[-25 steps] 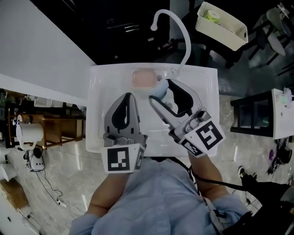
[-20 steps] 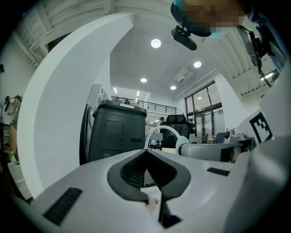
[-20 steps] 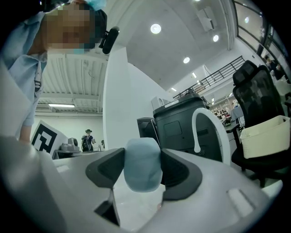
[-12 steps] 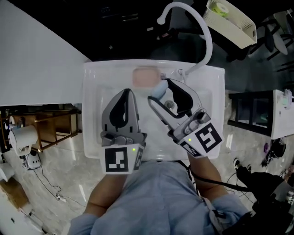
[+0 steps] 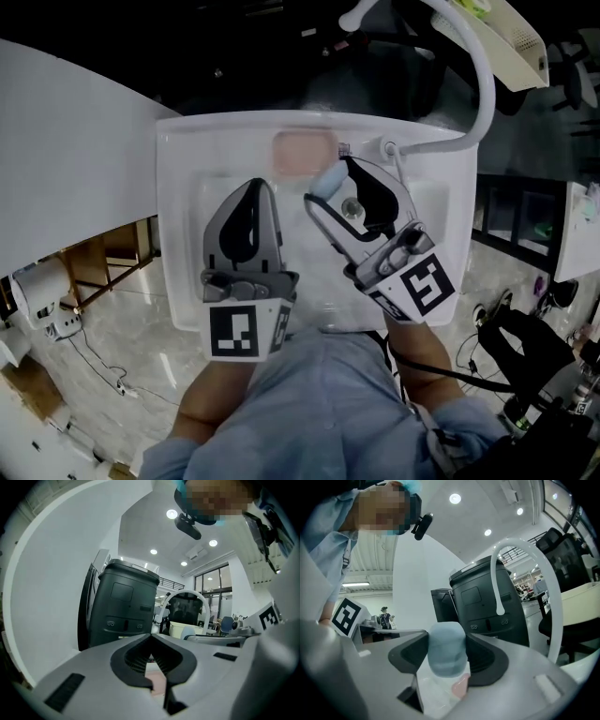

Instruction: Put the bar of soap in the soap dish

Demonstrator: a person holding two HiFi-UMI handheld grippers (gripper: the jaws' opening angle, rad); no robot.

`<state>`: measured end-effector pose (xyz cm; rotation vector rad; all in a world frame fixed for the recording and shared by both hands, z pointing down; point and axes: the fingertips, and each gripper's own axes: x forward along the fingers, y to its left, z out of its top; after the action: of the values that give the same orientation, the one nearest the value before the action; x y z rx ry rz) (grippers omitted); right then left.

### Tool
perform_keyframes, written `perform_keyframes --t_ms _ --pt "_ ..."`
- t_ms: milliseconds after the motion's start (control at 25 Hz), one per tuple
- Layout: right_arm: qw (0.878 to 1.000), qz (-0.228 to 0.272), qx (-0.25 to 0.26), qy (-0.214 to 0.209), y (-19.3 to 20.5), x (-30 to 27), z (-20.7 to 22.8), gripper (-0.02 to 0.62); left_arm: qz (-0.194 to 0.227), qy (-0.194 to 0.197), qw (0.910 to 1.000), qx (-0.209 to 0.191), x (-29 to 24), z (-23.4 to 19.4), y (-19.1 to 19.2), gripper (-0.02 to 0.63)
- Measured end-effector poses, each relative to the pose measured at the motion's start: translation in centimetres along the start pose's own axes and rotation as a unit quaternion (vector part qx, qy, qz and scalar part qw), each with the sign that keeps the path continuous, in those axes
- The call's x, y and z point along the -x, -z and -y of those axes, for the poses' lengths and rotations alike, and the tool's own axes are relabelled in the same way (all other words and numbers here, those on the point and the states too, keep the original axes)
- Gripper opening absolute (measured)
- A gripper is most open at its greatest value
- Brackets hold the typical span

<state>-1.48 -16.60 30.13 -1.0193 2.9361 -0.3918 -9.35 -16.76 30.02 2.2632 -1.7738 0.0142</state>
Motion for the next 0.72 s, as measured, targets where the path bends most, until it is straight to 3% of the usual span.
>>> perform_keyframes --t_ms 400,720 --pt "0.999 -0.026 -0.019 0.028 4.5 -2.2 3.2 0.245 -0.015 0.016 0.9997 -0.011 -2.8 -1.9 2.6 0.006" --pt "0.997 -0.057 0.001 0.042 7.3 -3.4 4.6 0.245 -0.016 0.019 0.9996 -0.016 -4.5 -3.0 4.0 0.006"
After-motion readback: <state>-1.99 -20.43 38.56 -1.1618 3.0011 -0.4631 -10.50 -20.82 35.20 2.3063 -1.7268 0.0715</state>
